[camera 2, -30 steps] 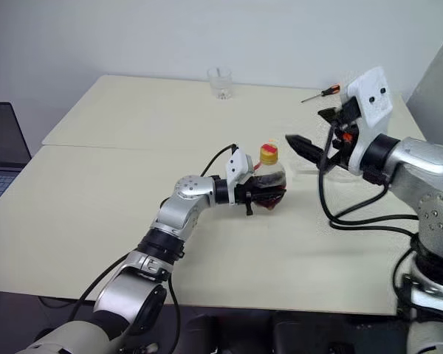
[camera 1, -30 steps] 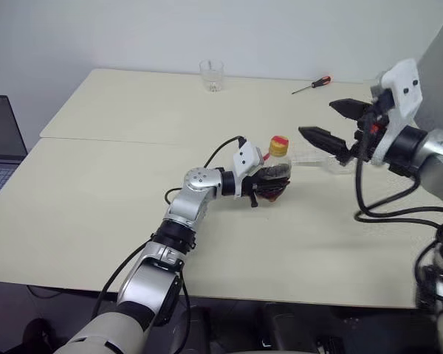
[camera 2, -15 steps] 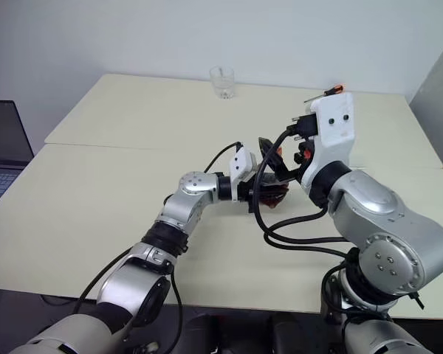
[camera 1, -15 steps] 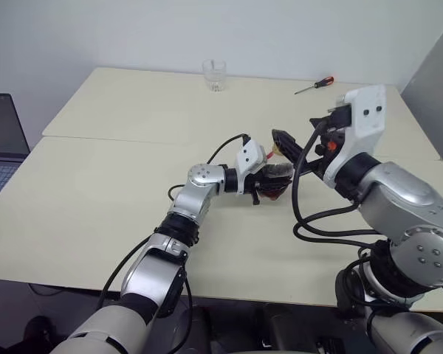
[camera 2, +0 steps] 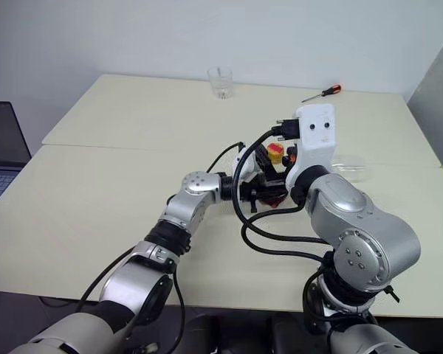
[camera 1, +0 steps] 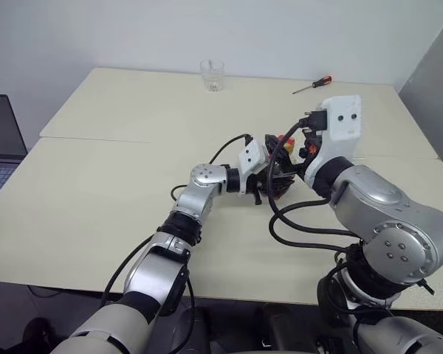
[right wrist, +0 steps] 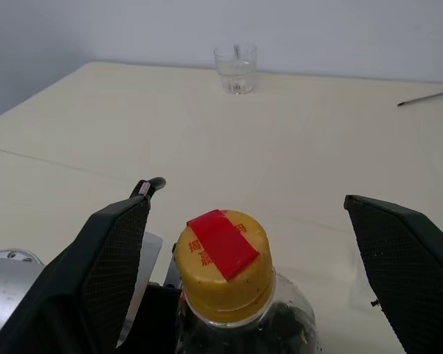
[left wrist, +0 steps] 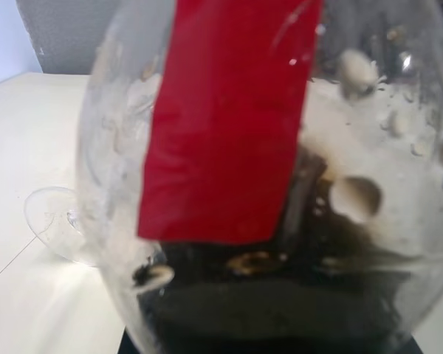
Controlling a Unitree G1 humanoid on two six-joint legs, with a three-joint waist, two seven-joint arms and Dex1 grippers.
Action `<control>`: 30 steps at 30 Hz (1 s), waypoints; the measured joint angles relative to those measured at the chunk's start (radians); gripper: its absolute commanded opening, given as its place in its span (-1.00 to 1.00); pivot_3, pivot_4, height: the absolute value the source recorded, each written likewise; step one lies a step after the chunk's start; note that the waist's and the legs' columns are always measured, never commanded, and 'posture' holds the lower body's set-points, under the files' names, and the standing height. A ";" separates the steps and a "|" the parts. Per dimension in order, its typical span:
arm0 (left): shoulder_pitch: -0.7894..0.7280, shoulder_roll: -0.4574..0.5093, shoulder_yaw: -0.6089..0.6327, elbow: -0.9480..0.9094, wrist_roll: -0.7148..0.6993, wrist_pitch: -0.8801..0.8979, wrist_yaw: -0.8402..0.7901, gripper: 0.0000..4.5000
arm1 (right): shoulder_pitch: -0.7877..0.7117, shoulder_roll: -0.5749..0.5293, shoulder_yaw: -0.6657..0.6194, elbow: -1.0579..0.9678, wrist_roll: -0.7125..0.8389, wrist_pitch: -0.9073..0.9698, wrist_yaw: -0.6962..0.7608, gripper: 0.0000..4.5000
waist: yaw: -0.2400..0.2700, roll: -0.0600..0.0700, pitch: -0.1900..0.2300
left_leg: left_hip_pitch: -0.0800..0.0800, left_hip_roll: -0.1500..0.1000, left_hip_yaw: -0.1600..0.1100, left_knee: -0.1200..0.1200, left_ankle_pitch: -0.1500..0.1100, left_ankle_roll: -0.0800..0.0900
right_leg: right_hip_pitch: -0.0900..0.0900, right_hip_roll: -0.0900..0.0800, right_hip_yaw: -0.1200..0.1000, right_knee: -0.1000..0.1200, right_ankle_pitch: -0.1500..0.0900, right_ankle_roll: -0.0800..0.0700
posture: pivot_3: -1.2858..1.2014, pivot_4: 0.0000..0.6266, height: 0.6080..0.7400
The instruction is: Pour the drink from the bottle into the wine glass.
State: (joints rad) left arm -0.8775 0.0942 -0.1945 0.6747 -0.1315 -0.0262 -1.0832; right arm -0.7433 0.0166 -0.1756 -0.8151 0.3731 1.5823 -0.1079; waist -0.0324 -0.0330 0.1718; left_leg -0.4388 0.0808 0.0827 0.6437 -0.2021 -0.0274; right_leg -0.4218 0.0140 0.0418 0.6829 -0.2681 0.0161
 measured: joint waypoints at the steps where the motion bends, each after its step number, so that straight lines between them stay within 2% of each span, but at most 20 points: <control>1: 0.000 0.000 0.000 0.000 0.000 0.000 0.000 -0.54 | -0.001 0.002 0.004 0.013 -0.004 -0.012 0.000 1.00 | 0.000 0.000 0.000 | 0.000 0.000 0.000 0.000 0.000 0.000 | 0.000 0.000 0.000 0.000 0.000 0.000 | 0.03 -0.52 1.00; 13: 0.000 0.011 0.000 -0.002 0.000 0.001 0.000 -0.54 | 0.002 0.003 0.051 0.090 -0.077 -0.160 0.000 1.00 | 0.000 0.000 0.000 | 0.000 0.000 0.000 0.000 0.000 0.000 | 0.000 0.000 0.000 0.000 -0.001 0.002 | 0.03 -0.52 1.00; 30: 0.001 0.008 -0.017 -0.004 0.015 0.006 0.000 -0.54 | 0.093 -0.061 0.046 0.070 -0.075 -0.198 0.066 1.00 | 0.000 0.000 0.000 | -0.001 0.000 0.000 0.000 0.000 0.000 | 0.000 0.000 0.000 -0.001 -0.001 0.002 | 0.03 -0.52 1.00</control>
State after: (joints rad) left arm -0.8769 0.1017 -0.2110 0.6709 -0.1170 -0.0198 -1.0831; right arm -0.6500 -0.0447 -0.1298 -0.7454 0.2980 1.3844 -0.0424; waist -0.0321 -0.0330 0.1718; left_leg -0.4394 0.0809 0.0830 0.6434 -0.2021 -0.0274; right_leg -0.4219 0.0141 0.0415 0.6822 -0.2691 0.0179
